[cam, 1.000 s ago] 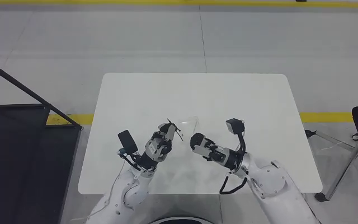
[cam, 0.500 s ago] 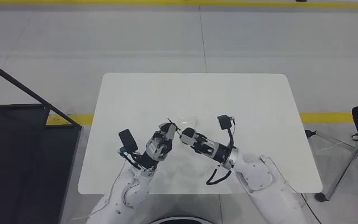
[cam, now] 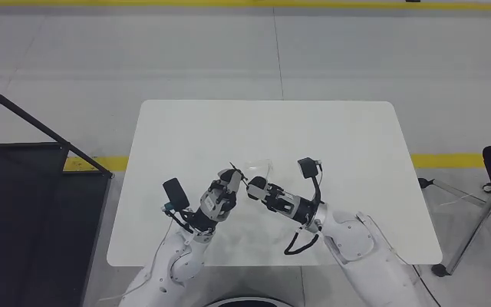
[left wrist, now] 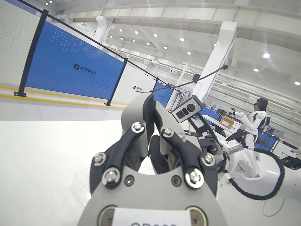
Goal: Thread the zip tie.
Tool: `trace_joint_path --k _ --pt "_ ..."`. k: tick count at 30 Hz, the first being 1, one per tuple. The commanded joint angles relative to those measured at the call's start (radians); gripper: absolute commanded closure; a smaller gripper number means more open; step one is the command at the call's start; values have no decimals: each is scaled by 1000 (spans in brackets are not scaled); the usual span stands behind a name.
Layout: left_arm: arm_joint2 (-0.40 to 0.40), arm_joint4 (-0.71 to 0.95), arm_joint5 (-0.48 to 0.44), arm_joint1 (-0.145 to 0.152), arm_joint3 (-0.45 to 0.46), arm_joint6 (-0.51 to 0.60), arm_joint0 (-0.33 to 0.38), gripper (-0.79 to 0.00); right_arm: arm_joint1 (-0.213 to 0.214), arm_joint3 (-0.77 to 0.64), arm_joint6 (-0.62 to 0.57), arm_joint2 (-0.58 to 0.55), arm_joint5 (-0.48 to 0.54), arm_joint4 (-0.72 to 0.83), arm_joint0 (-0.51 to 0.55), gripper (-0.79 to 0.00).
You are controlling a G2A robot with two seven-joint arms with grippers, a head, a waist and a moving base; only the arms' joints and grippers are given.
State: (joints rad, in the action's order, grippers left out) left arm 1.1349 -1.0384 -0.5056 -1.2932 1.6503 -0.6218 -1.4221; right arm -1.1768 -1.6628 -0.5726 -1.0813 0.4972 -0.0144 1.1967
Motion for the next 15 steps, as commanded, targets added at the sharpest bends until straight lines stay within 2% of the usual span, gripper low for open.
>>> trace_joint_path --k 1,7,15 --pt "0 -2 -2 -1 -1 -1 0 0 0 -1 -3 -1 -1 2 -1 -277" --pt "0 -5 -2 -3 -6 -2 1 0 -1 1 -8 0 -6 6 -5 -256" --pt "-1 -7 -10 -5 -12 -1 4 0 -3 1 -10 3 -14 5 -10 -129"
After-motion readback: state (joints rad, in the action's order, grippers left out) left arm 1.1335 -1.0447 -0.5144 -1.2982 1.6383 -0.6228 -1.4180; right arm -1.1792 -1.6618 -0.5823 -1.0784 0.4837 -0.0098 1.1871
